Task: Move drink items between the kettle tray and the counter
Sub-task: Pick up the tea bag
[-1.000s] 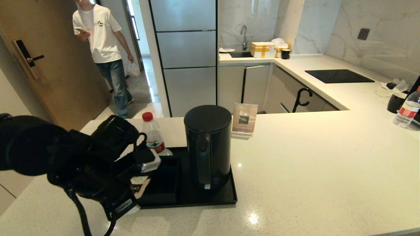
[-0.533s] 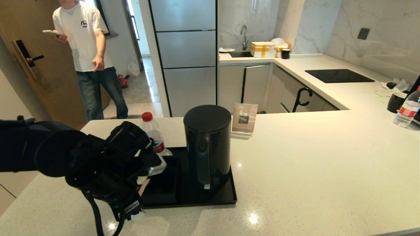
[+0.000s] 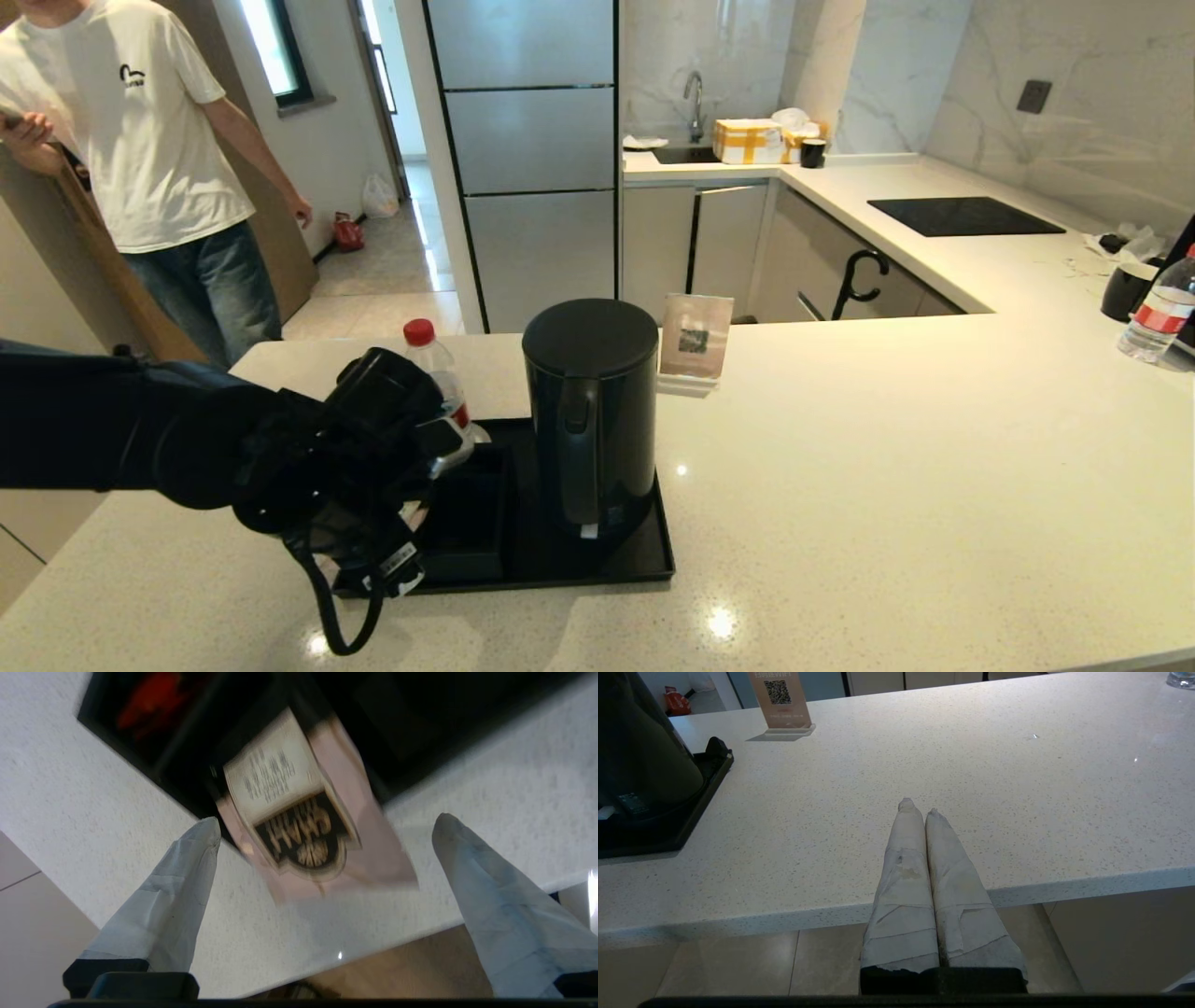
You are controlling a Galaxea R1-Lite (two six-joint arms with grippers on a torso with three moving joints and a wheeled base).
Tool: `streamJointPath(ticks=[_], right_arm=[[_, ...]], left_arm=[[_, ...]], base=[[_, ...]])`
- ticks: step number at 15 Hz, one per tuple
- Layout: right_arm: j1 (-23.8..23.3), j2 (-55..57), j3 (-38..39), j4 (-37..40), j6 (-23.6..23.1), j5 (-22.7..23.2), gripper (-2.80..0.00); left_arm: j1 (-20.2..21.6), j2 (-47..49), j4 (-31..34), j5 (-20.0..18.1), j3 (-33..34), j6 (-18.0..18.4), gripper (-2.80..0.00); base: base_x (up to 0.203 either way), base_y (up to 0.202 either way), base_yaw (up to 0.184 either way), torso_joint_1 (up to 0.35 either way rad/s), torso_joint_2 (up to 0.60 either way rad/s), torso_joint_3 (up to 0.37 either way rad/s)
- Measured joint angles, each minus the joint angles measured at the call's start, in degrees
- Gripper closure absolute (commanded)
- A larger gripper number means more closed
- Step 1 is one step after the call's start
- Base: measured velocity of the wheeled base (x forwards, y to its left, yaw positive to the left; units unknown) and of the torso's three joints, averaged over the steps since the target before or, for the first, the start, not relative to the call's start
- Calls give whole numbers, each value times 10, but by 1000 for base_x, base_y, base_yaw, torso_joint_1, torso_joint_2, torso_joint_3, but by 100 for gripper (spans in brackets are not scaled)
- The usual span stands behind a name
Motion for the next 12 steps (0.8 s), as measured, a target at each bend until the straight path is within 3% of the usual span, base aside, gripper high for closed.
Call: streamJointPath(ticks=[8, 9, 12], right_arm=[[0, 0, 0, 0, 0, 1, 0], [0, 0, 0, 0, 0, 1, 0], [0, 0, 0, 0, 0, 1, 0]], left_arm=[[0, 23, -32, -5, 4, -5, -280], [0, 23, -32, -5, 4, -5, 0], [1, 22, -29, -6, 5, -5, 0]], base=[[0, 0, 0, 0, 0, 0], [0, 0, 0, 0, 0, 0], [0, 0, 0, 0, 0, 0]])
